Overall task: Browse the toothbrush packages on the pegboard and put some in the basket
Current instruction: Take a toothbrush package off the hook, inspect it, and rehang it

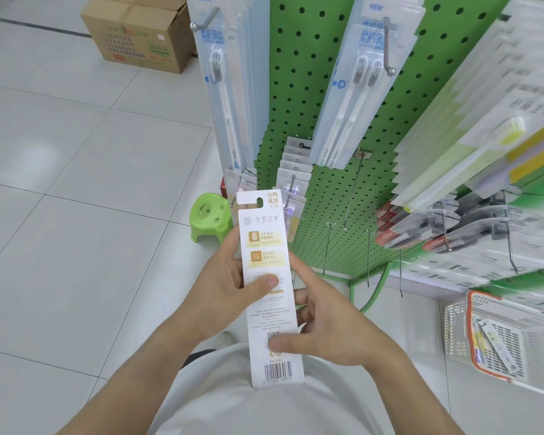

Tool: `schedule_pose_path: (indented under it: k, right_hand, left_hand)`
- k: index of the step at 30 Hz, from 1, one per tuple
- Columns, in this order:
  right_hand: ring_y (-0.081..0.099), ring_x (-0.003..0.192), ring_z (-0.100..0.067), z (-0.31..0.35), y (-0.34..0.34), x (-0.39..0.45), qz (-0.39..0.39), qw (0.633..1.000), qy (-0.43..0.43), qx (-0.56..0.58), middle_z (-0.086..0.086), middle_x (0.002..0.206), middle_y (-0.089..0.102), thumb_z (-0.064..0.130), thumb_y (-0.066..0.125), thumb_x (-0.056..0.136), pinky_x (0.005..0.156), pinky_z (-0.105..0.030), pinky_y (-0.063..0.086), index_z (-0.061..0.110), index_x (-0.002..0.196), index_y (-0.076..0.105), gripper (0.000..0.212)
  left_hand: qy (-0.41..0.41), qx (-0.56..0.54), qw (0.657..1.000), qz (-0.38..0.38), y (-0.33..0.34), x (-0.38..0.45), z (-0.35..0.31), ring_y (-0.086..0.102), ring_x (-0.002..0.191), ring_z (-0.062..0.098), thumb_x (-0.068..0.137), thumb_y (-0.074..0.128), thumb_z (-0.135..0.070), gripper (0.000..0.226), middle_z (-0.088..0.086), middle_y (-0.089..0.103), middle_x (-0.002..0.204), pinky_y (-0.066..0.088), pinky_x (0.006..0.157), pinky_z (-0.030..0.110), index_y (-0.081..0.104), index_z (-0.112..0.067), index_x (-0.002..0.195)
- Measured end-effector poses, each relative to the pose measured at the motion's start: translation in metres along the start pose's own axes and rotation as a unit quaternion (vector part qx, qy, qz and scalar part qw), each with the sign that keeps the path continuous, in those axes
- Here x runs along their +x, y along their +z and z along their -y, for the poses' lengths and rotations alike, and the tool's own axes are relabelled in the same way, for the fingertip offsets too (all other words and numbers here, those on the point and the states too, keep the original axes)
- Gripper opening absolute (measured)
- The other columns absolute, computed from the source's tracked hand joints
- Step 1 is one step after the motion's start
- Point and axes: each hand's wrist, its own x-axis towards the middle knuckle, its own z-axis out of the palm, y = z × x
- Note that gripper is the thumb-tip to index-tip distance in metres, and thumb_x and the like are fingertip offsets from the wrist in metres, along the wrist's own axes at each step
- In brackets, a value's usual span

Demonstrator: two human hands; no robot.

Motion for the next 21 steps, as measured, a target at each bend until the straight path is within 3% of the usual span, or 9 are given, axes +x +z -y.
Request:
schedule_pose_path:
  k: [3,6,10,12,16,19,21]
  right_hand:
    - [0.073,0.095,-0.038,-0.007,0.002,-0.001,-0.043,0.998,-0.005,0.044,-0.009,0.104,0.077,-0.001,0.082,0.08,0.081,-0.057,0.058,0.06,0.146,0.027,0.106]
    - [0.071,0.1,-0.036,-0.014,0.007,-0.001,-0.07,0.996,-0.013,0.046,-0.007,0.107,0.077,0.007,0.084,0.079,0.085,-0.067,0.054,0.061,0.144,0.028,0.101]
    - [0.069,0.095,-0.045,-0.014,0.006,0.003,-0.071,0.997,-0.001,0.034,-0.005,0.106,0.077,0.009,0.088,0.076,0.085,-0.065,0.055,0.067,0.139,0.032,0.103]
    - [0.07,0.092,-0.047,-0.012,0.002,0.004,-0.057,0.998,0.018,0.031,-0.004,0.106,0.078,0.005,0.088,0.074,0.081,-0.062,0.058,0.065,0.142,0.031,0.107]
    - [0.071,0.094,-0.044,-0.008,-0.003,0.0,-0.014,0.999,0.018,0.032,-0.006,0.111,0.076,-0.005,0.084,0.075,0.073,-0.041,0.06,0.06,0.151,0.021,0.118]
    - [0.067,0.097,-0.056,-0.01,-0.006,0.0,-0.014,0.998,0.011,0.053,-0.007,0.113,0.076,-0.006,0.082,0.078,0.084,-0.06,0.058,0.062,0.149,0.025,0.113]
    - [0.069,0.093,-0.053,-0.013,-0.006,-0.001,-0.021,0.998,0.006,0.064,-0.009,0.113,0.077,-0.004,0.082,0.08,0.087,-0.068,0.053,0.061,0.148,0.03,0.108]
  left_hand:
    - [0.002,-0.001,1.0,0.025,0.005,-0.003,0.003,0.072,0.104,0.029,0.088,0.064,0.013,0.078,0.01,0.074,0.116,0.061,0.081,0.039,0.033,-0.028,0.147]
    - [0.021,-0.003,1.0,-0.023,0.007,0.001,0.003,0.073,0.102,0.028,0.087,0.066,0.012,0.074,0.009,0.075,0.114,0.062,0.08,0.039,0.038,-0.026,0.144]
    - [0.033,-0.023,0.993,-0.115,0.005,0.007,0.002,0.075,0.094,0.022,0.086,0.068,0.011,0.068,0.006,0.076,0.11,0.061,0.072,0.031,0.043,-0.021,0.141]
    - [0.031,-0.028,0.993,-0.114,0.005,0.009,0.0,0.075,0.092,0.021,0.087,0.067,0.01,0.066,0.005,0.076,0.11,0.059,0.07,0.027,0.043,-0.021,0.14]
    - [0.024,-0.007,0.995,-0.099,0.0,0.011,0.0,0.075,0.096,0.023,0.09,0.066,0.005,0.068,0.004,0.076,0.112,0.06,0.074,0.03,0.038,-0.024,0.144]
    - [0.012,0.029,0.996,-0.088,0.0,0.011,0.001,0.074,0.099,0.02,0.09,0.069,-0.001,0.07,-0.001,0.076,0.113,0.061,0.078,0.031,0.036,-0.028,0.145]
    - [0.008,0.046,0.994,-0.096,0.002,0.01,0.0,0.074,0.097,0.018,0.088,0.072,-0.002,0.072,-0.003,0.076,0.11,0.061,0.078,0.032,0.036,-0.031,0.143]
